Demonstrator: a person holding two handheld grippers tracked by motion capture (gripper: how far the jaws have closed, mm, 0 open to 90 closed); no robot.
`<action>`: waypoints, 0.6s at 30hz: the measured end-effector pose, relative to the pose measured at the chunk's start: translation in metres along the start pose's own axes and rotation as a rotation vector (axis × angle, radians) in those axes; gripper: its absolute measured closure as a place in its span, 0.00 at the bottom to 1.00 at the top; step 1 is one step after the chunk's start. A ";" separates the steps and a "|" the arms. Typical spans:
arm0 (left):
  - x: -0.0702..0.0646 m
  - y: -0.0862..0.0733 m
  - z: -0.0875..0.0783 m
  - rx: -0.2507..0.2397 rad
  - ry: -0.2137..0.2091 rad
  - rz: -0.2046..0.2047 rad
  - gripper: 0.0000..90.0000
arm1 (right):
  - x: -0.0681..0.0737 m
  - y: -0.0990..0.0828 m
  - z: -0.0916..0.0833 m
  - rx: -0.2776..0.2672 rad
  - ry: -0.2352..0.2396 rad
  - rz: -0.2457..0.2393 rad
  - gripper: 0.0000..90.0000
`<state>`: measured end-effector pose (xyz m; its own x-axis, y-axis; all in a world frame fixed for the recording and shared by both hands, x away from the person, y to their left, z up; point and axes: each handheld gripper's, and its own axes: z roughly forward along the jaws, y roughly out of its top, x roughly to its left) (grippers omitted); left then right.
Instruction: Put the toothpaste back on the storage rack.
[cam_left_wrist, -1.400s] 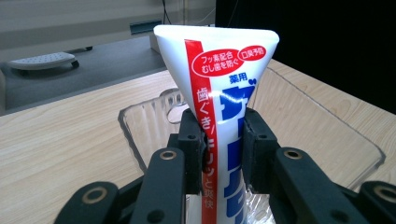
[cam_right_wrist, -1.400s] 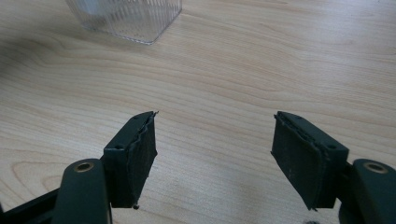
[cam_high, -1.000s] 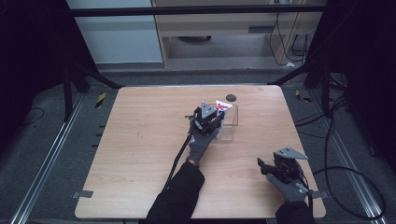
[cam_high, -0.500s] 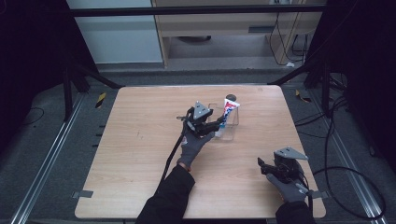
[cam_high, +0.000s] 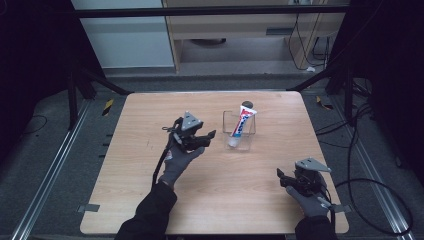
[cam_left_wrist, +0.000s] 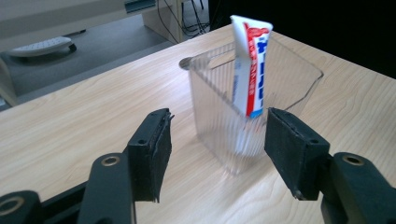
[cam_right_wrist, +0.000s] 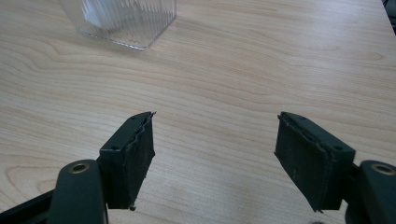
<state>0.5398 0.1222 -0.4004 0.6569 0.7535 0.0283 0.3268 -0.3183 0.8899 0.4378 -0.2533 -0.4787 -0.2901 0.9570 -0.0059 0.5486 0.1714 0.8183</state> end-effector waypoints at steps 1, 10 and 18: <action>0.003 -0.003 -0.005 0.001 0.006 0.001 0.44 | 0.000 0.000 -0.001 0.004 0.001 0.006 0.31; 0.026 -0.042 -0.044 0.039 0.019 -0.033 0.43 | 0.000 0.000 -0.001 0.001 -0.004 0.006 0.30; 0.041 -0.069 -0.068 0.041 0.076 -0.076 0.42 | -0.001 -0.001 -0.001 -0.003 -0.009 0.007 0.29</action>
<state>0.4976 0.2139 -0.4292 0.5763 0.8172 -0.0031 0.4022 -0.2803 0.8716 0.4370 -0.2550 -0.4785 -0.2794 0.9602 -0.0056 0.5485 0.1644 0.8199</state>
